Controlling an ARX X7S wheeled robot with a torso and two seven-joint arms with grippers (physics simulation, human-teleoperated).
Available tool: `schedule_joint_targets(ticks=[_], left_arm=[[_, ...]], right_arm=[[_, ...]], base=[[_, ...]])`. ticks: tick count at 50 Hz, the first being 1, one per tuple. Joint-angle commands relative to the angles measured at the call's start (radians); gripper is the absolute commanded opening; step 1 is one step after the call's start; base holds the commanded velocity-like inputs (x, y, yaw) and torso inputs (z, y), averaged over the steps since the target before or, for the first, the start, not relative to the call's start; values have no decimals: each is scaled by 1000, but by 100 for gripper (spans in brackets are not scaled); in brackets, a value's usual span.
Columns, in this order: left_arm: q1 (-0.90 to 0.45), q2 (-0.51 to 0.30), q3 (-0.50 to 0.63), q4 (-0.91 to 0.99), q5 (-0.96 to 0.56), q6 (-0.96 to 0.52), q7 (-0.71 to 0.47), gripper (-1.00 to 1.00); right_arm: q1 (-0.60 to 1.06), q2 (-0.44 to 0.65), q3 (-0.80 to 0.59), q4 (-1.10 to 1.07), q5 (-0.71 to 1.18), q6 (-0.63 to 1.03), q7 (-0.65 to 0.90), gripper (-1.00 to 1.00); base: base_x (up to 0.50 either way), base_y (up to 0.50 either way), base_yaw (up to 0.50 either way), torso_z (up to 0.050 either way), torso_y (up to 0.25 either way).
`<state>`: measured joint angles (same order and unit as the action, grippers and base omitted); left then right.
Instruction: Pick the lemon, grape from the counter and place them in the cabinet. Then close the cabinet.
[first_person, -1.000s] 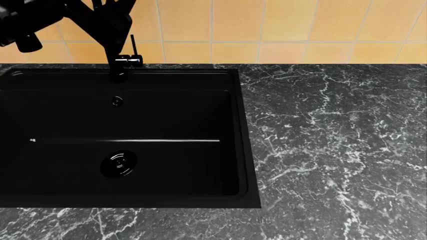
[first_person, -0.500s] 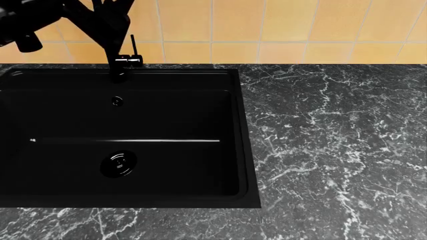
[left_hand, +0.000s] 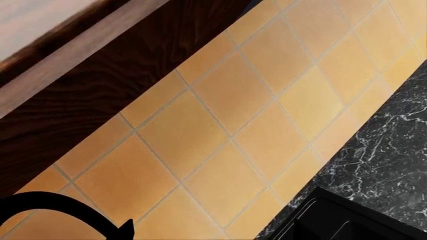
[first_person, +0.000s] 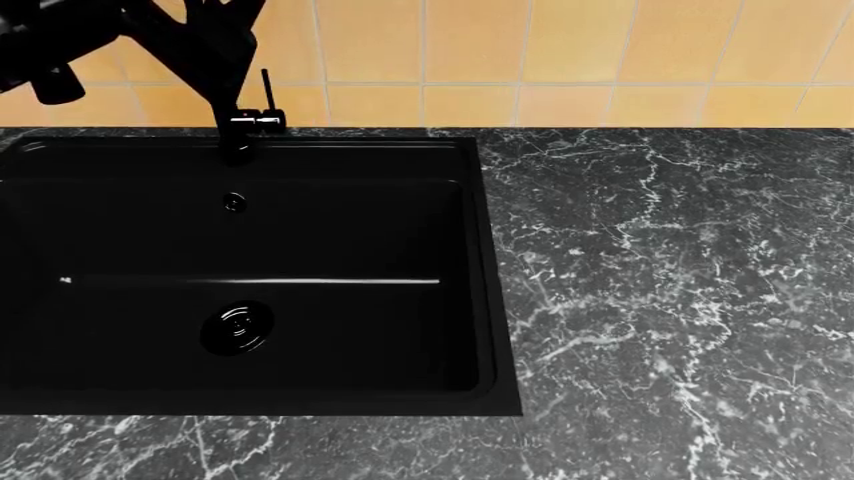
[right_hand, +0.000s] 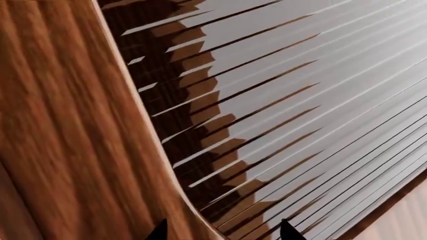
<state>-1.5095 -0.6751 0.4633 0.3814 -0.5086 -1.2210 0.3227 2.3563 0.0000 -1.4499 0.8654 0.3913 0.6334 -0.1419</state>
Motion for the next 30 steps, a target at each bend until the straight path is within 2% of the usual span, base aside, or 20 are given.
schedule_joint_targets(ticks=[1, 9, 17, 27, 30], left_arm=[[4, -4, 0, 1, -3, 3, -1, 100], [5, -7, -6, 5, -7, 1, -4, 100], [16, -14, -24, 3, -6, 3, -20, 100], [7, -1, -39, -22, 11, 12, -48, 100], [8, 2, -43, -27, 15, 18, -57, 100]], right_arm=[[-31, 0, -73, 82, 287, 157, -213, 100], [-34, 0, -71, 86, 295, 157, -244, 100], [-3, 0, -56, 130, 290, 73, -118, 100], [-1, 0, 261, 140, -43, 81, -121, 100], [-8, 37, 317, 43, -95, 133, -102, 100]], base=[[15, -2, -5, 0, 0], [4, -2, -5, -1, 0], [9, -2, -4, -3, 0], [8, 0, 0, 0, 0], [0, 0, 0, 0, 0]])
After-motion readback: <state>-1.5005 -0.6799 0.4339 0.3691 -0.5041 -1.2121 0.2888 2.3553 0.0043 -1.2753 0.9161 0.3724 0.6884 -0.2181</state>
